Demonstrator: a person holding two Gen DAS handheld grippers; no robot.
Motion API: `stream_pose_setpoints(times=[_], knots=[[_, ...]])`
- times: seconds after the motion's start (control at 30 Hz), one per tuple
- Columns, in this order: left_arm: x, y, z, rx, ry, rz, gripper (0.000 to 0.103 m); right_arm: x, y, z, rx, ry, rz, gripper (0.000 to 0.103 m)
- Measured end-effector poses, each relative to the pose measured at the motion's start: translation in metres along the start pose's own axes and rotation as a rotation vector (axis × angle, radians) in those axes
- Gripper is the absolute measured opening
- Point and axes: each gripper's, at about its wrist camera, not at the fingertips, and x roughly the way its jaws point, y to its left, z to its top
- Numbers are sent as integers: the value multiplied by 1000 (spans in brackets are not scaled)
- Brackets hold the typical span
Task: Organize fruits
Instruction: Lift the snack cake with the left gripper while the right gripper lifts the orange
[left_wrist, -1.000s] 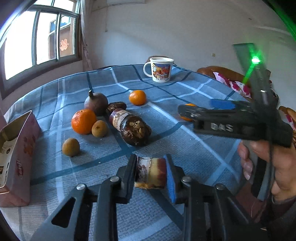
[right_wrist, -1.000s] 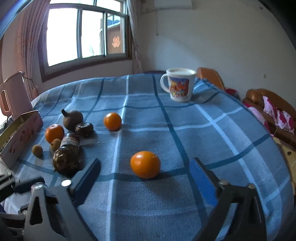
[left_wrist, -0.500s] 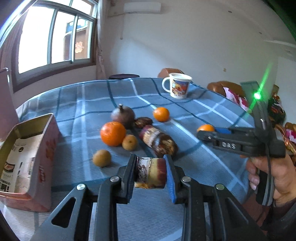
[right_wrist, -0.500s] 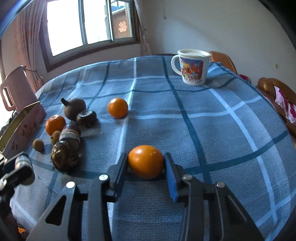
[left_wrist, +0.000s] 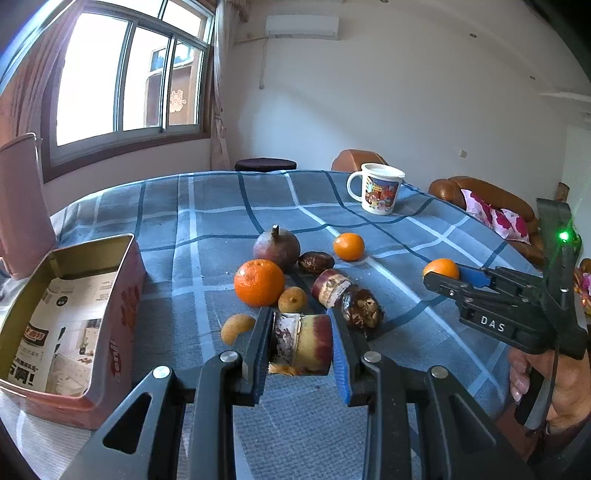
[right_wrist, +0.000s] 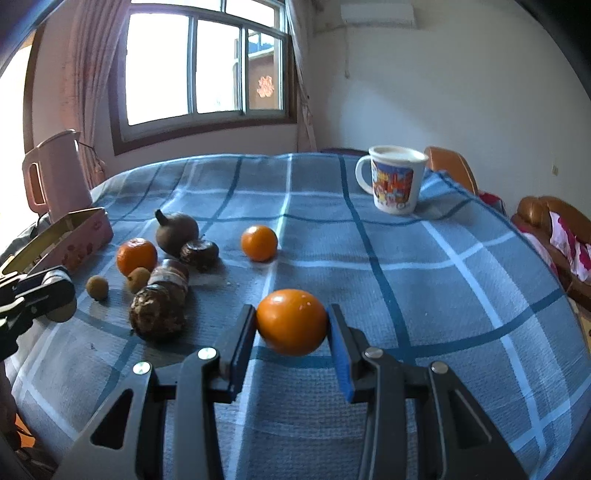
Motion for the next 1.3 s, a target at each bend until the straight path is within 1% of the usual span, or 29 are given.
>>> stream_pose_setpoints(times=[0.13,0.67,0.93,1.3], knots=[[-1,2,1,3,-10,15,31,-4,3,-1,-17,-31,2,42],[-7,1,2,26,-59,72,31,-29,9,-7,-55,-199,19,41],[-14,-1,4,42,-99,105,31,-36,12,-9,-70,-257,28,41],[-19,-3,5,57,-134,132,31,-43,15,-13,-88,-310,42,41]])
